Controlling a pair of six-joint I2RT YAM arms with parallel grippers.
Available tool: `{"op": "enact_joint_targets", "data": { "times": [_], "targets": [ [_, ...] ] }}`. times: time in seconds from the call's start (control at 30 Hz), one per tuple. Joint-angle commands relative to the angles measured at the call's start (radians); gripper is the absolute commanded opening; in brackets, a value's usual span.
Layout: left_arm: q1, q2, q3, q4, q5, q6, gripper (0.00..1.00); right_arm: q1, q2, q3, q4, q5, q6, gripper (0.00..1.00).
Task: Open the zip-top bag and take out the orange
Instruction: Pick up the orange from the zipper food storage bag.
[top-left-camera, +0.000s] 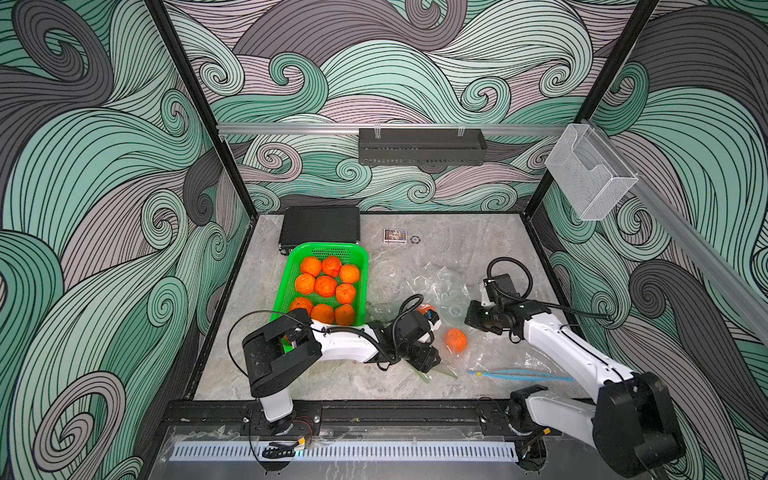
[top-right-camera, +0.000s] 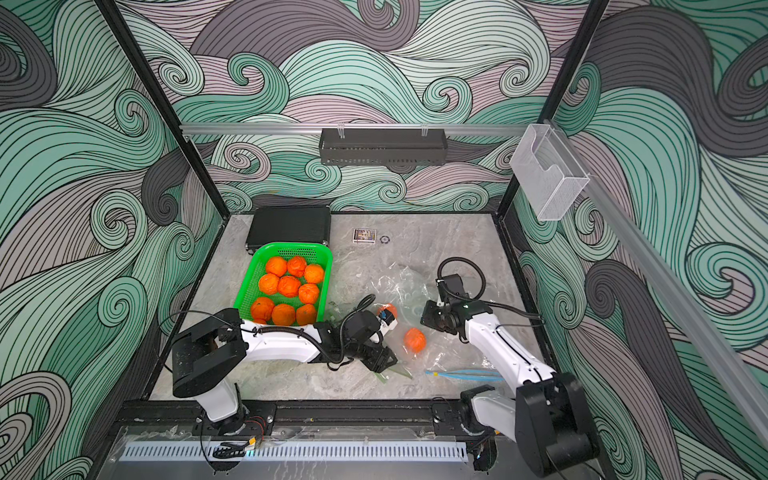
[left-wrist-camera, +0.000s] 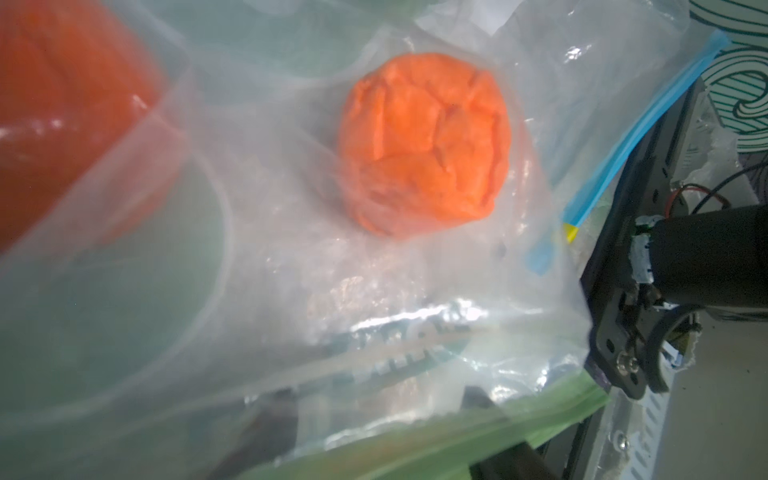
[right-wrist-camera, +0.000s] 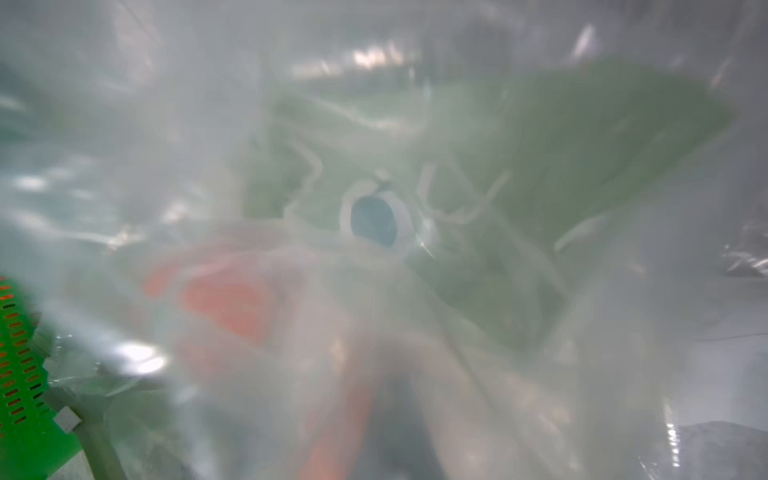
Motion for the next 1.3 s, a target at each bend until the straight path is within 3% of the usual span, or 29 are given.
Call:
{"op": "enact_joint_targets", "data": {
  "times": [0.0,0.23,0.83,1.1,1.27],
  "targets": [
    [-0.013,0.008,0.064,-0.004,-0.009,0.041,0.67,0.012,0.053,-0.001,-0.010,-0.097,0.026,0.00],
    [-0.035,0.042,0.123,-0.014,-0.012,0.097,0.78,0.057,0.083,-0.028,0.016,-0.105,0.050,0.00],
    [-0.048,0.210,0.274,-0.114,-0.073,0.148,0.84,0.072,0.178,-0.071,0.074,-0.139,0.023,0.00],
    [-0.054,0.077,0.167,-0.153,-0.058,0.192,0.84,0.044,0.146,-0.061,0.048,-0.033,-0.021,0.00],
    [-0.053,-0.007,0.108,-0.197,-0.092,0.221,0.84,0.008,0.143,-0.058,0.040,-0.041,-0.036,0.00]
  ]
}}
